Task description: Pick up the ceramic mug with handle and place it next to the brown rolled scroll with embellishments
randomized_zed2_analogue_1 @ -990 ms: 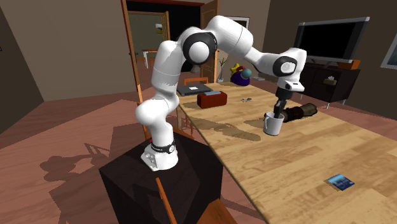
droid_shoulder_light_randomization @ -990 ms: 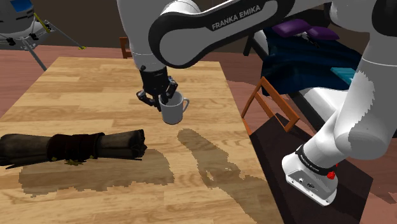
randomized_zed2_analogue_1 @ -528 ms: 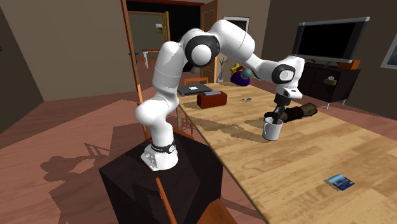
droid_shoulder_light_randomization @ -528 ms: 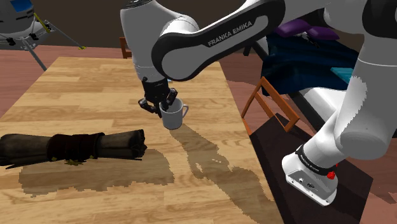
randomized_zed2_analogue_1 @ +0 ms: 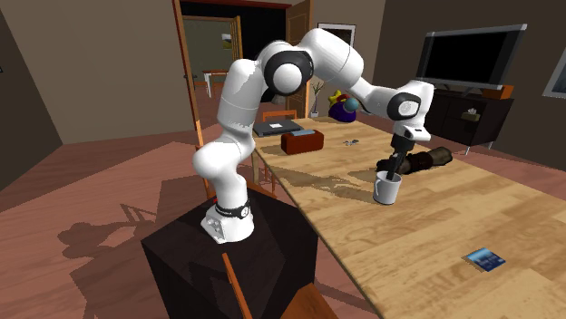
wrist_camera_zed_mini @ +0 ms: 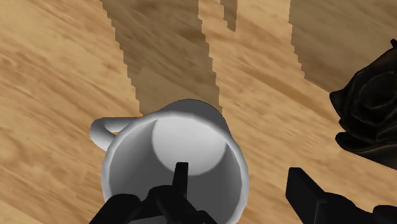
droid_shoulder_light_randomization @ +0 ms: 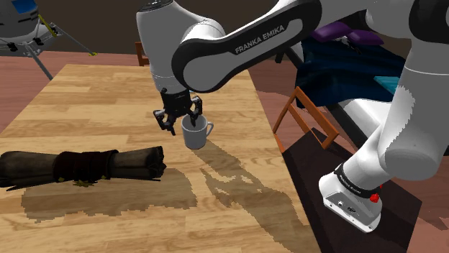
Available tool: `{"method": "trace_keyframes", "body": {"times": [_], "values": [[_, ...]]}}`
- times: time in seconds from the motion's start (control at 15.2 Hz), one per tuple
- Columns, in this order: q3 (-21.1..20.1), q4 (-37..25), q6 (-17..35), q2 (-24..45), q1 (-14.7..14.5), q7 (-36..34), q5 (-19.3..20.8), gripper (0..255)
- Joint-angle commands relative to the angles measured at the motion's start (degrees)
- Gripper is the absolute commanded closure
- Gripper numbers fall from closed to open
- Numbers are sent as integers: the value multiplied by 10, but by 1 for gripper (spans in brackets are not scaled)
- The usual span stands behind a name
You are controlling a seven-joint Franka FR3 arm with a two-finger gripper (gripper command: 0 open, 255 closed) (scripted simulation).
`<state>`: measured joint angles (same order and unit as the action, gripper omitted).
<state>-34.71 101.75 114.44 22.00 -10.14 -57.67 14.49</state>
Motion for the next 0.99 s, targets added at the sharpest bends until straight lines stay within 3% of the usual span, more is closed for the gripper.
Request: {"method": "trace_keyframes", "body": {"times": [0.0, 0.2, 0.46, 0.92], "values": [[0, 0, 0, 0, 0, 0, 0, 0], [0, 0, 0, 0, 0, 0, 0, 0], [-8, -51, -65, -19, 0, 11, -16, 0], [-8, -51, -65, -19, 0, 11, -16, 0]]}}
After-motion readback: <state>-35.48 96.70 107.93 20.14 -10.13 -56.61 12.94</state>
